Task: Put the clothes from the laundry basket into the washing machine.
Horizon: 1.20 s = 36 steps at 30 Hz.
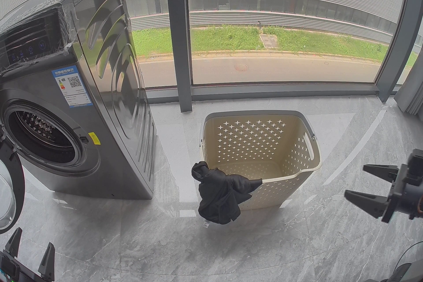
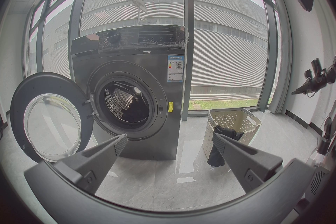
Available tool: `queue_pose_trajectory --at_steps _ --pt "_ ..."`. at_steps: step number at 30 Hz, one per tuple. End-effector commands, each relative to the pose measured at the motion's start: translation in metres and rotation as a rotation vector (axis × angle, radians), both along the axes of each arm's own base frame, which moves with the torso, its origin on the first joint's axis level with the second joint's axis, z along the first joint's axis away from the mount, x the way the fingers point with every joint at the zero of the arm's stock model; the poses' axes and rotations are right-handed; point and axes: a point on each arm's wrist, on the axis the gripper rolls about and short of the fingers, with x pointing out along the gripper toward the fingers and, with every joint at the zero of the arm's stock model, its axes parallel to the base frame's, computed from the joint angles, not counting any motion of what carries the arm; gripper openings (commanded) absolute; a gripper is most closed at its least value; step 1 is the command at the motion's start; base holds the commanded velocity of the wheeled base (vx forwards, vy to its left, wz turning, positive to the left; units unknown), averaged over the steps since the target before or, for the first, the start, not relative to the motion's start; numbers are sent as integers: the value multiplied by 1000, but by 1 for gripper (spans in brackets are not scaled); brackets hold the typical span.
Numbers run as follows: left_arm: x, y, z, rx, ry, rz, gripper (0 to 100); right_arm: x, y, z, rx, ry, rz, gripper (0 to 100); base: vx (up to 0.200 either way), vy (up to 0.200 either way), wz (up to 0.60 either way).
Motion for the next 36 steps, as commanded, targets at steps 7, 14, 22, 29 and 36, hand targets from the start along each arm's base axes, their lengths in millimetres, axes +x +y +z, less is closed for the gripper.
queue_pose_trajectory --at_steps 7,14,22,29,36 --pt "0 0 -5 -2 1 1 100 105 69 -88 -86 290 128 100 0 0 0" --pt "0 0 -5 -1 1 1 100 126 85 -115 -99 265 107 100 0 0 0" --pt "0 0 -5 -2 1 1 100 137 100 -132 -115 266 95 100 75 0 0" --pt "0 0 -5 -1 1 1 100 143 114 -146 -134 279 111 100 0 0 0" --pt "0 0 -5 -1 1 1 100 164 130 -163 -143 262 95 100 0 0 0"
